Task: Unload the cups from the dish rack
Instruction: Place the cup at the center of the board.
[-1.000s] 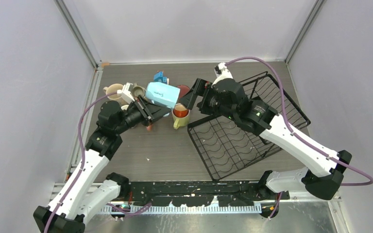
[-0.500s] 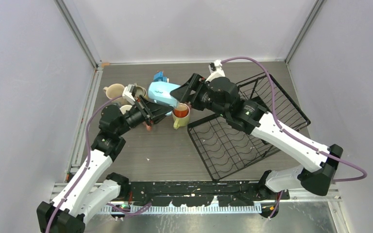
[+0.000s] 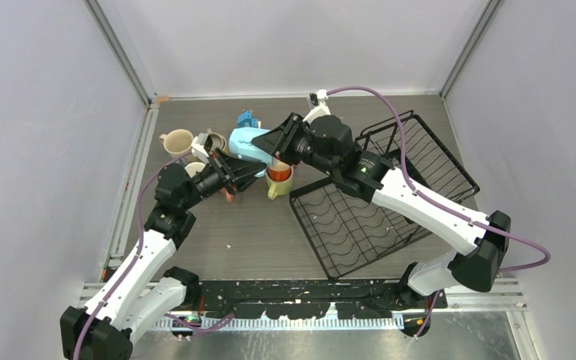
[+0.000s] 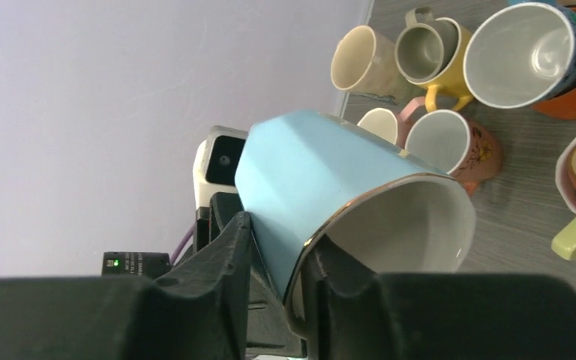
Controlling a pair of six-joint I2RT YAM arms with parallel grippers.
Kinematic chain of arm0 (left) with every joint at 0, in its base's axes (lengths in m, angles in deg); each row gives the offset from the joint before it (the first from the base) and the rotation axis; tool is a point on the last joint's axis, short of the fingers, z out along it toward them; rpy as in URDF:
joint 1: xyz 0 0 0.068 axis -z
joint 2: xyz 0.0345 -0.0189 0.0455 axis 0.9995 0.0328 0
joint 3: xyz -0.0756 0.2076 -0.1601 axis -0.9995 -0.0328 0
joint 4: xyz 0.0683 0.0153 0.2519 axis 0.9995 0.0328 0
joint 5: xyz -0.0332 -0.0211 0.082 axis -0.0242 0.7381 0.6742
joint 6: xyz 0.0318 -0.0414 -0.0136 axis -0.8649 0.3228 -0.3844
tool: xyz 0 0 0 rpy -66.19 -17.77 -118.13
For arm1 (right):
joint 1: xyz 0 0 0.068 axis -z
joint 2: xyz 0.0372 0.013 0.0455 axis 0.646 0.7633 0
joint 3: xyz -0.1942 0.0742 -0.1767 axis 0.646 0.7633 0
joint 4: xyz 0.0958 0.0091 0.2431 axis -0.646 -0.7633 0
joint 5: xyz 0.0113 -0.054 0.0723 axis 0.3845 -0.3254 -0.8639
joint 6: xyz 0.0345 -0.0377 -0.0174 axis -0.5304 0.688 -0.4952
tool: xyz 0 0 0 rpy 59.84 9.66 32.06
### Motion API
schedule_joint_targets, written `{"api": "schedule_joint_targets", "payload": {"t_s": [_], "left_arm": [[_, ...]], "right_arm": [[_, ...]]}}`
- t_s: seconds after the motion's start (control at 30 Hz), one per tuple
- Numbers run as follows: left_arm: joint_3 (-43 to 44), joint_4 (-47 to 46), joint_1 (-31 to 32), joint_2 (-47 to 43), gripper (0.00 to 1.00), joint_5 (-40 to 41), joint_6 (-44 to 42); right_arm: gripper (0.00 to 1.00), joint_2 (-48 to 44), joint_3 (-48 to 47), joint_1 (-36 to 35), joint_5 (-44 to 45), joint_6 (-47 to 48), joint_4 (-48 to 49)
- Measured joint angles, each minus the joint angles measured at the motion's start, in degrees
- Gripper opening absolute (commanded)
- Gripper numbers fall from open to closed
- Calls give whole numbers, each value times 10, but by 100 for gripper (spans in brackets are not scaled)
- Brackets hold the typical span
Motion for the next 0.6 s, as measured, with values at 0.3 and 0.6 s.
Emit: {"api": "schedule_joint_targets", "payload": {"t_s": [0.3,0.6], "left_arm": [[-22,-58,-5,-22,37,1,83],[-60,-24,-1,-71,100,4,-12]], "right_arm": [[1,3,-13,-1,-33,-10,27],[1,49,-26,-3,14,16,-45]]}}
